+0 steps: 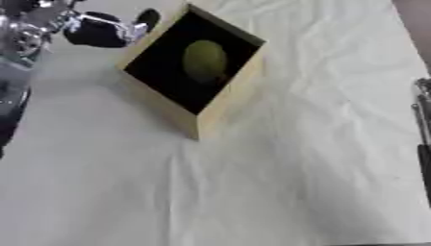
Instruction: Pick up objects on the table and place them in the box.
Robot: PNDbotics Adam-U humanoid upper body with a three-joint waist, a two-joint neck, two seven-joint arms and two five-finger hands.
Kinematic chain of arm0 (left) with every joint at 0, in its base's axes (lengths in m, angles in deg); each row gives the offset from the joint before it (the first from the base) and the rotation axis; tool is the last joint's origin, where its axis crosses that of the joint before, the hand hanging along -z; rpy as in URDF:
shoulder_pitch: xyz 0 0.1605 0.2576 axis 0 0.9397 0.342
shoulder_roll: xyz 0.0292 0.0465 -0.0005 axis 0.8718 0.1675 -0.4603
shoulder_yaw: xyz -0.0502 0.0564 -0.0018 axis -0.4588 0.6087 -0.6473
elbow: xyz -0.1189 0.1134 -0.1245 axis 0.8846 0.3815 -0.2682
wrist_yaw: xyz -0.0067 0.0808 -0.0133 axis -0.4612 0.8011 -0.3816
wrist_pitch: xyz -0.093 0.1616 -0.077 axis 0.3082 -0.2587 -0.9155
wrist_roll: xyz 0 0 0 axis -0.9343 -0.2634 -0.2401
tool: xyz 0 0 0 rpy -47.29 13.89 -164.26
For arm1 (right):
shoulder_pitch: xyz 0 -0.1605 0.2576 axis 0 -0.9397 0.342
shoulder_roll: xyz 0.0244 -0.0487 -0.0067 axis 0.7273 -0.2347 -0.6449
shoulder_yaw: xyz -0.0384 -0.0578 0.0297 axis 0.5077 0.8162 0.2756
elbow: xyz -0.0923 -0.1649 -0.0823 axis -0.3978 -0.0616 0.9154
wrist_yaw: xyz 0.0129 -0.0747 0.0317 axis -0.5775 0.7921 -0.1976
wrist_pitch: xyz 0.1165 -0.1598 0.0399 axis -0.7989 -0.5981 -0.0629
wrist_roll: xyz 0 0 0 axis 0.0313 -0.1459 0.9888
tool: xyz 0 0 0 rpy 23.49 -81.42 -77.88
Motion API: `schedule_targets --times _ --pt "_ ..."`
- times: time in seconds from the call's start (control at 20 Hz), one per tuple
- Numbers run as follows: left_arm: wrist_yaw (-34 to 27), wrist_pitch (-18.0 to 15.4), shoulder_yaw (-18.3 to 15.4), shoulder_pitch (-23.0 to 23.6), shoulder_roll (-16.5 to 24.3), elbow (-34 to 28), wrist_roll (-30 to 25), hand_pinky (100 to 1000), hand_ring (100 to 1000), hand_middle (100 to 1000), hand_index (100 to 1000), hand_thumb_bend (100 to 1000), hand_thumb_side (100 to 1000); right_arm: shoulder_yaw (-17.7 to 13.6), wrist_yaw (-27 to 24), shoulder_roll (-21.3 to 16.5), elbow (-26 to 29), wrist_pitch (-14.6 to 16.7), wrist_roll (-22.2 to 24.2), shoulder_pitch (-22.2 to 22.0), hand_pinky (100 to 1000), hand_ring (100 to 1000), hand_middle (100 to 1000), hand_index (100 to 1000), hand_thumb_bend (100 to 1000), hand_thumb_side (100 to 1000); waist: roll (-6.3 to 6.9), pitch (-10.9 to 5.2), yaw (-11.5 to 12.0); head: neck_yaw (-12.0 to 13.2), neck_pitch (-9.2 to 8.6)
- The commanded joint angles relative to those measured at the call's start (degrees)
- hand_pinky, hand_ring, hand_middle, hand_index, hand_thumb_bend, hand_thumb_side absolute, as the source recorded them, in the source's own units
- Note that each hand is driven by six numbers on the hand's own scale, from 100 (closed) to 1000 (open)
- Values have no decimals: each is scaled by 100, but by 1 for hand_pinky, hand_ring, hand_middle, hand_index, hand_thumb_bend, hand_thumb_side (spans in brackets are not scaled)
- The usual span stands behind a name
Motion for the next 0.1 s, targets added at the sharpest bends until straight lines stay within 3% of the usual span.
schedule_targets --times 0.05,0.1 --pt "-386 223 -359 238 602 -641 403 637 559 506 751 316 140 -78 43 -165 117 6 -48 48 823 709 696 844 392 616 -8 -168 22 -75 -32" --pt "-520 280 -452 377 726 -791 514 637 559 506 751 316 140 -82 48 -169 117 7 -53 51 823 709 696 844 392 616 -12 -166 28 -83 -36"
